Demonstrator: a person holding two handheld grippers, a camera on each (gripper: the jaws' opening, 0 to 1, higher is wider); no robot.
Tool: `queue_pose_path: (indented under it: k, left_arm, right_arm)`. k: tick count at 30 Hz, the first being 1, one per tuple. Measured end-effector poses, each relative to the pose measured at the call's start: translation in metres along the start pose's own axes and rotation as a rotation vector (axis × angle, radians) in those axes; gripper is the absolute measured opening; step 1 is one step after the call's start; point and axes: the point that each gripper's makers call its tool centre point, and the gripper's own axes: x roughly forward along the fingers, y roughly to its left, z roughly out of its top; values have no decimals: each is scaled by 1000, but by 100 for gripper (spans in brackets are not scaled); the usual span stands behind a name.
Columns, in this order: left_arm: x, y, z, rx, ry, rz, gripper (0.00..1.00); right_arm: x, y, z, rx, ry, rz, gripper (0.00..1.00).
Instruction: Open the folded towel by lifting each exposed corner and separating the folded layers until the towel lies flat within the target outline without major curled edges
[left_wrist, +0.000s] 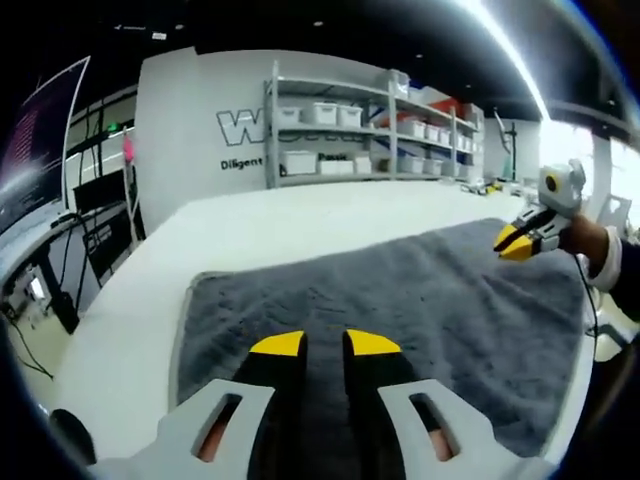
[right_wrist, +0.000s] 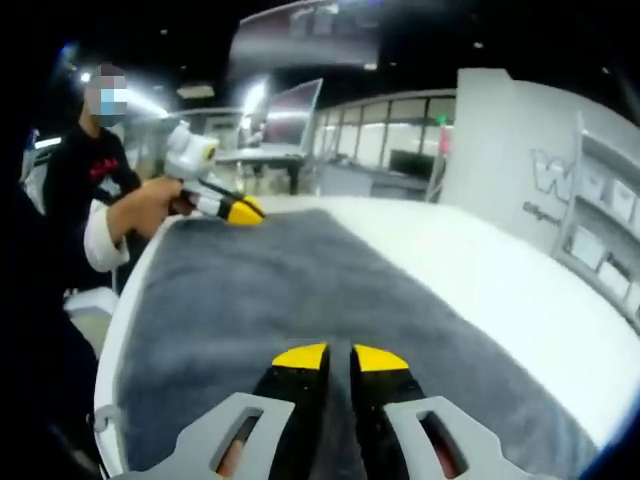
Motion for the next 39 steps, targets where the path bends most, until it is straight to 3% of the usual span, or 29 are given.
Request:
queue_pose_path:
  k: [7,26,39]
  left_arm:
    - [0,-9,-5,0,6,-21,16]
    - [3,-44,-25,26,55,-73,17]
    - [-1,-61,-30,48,65,-77,19]
  right_arm:
    - [-11,6,-10,-20,24,-15,6]
    - [-34,10,-52,45,72,-27,8]
    - [-41,8,-57,50,51,-39,10]
